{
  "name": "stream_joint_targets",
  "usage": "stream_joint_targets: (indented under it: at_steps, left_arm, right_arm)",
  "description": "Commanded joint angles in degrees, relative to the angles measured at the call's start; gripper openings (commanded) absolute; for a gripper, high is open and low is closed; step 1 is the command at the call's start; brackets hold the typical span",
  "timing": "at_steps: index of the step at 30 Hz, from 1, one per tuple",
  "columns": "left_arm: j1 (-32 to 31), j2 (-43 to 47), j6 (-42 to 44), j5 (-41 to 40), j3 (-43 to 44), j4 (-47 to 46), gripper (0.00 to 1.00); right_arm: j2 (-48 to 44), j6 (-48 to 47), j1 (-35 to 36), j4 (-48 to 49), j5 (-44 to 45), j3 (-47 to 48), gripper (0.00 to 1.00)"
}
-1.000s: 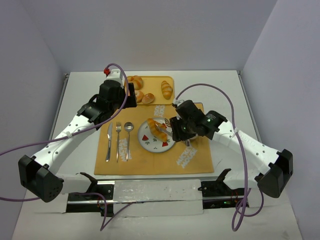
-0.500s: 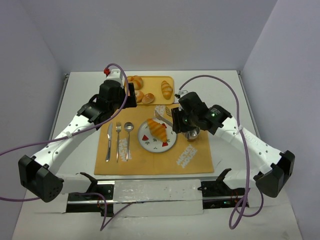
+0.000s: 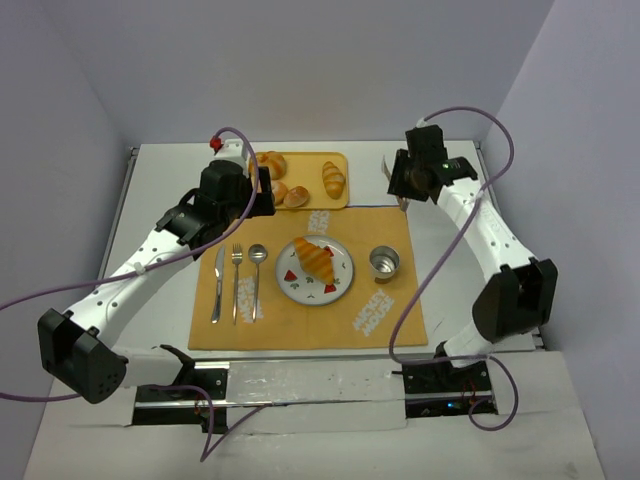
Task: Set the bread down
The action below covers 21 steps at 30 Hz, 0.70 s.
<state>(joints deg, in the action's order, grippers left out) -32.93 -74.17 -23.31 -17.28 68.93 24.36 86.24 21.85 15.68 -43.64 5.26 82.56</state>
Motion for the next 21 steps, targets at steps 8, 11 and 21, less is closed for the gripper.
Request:
stream_joint_targets:
  at_steps: [8, 11, 21]
  left_arm:
    - [-0.3, 1.75, 0.2, 0.84, 1.3, -1.24, 0.99]
    - [-0.38, 2.01, 0.37, 0.58, 1.39, -1.16, 0.99]
    - [-0.38, 2.45, 0.46, 0.4, 1.3, -1.16, 0.99]
  right_arm:
    - [17.72, 2.32, -11.19, 7.25, 4.06, 15.94, 0.51]
    - [22.56, 1.97, -12.6, 6.81, 5.29, 18.93, 0.52]
    - [31.71, 0.22, -17.52, 5.49, 9.95, 25.45, 0.55]
